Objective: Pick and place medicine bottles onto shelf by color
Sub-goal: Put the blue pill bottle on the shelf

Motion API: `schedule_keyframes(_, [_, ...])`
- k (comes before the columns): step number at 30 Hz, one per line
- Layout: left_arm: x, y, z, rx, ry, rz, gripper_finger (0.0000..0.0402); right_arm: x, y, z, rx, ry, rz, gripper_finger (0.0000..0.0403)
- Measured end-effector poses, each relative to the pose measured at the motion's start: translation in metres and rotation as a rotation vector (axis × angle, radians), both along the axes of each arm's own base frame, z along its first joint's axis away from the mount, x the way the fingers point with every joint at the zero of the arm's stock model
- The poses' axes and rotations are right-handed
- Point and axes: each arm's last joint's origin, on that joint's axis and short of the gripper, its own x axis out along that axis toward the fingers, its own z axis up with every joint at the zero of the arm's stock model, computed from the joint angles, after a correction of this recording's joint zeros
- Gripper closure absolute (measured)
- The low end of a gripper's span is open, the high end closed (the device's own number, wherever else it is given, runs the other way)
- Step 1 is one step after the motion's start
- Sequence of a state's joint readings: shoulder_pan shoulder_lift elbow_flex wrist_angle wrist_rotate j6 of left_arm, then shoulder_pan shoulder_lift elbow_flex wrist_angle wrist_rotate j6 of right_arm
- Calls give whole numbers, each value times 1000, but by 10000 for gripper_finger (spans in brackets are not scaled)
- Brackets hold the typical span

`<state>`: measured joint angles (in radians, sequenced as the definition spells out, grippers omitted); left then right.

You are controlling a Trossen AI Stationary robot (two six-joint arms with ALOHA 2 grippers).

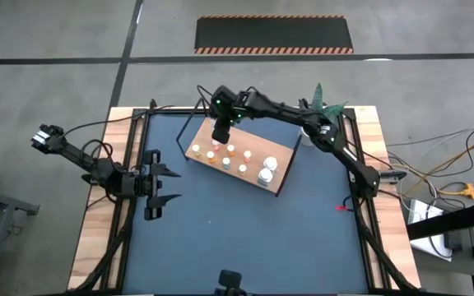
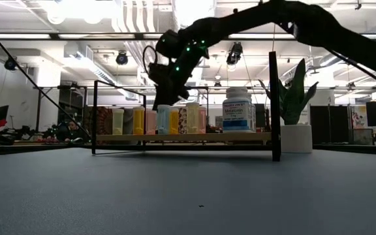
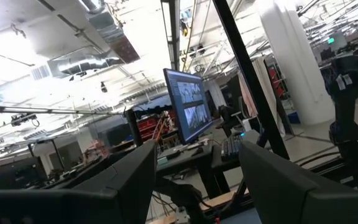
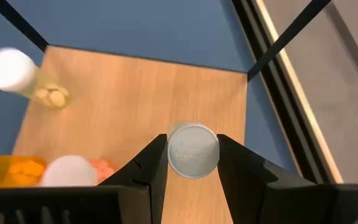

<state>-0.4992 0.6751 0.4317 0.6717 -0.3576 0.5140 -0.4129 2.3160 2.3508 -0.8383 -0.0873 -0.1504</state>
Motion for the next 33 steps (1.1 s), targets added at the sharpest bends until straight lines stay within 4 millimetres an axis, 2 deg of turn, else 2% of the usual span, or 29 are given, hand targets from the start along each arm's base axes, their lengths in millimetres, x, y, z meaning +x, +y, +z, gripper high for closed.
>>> schedule_keyframes(4, [0,0,0,0,0,0,190,2,-1,-9,3,15,4,288])
schedule_keyframes(33, [0,0,0,15,-4,7,190,3,-1,-9,-15,18,26,278])
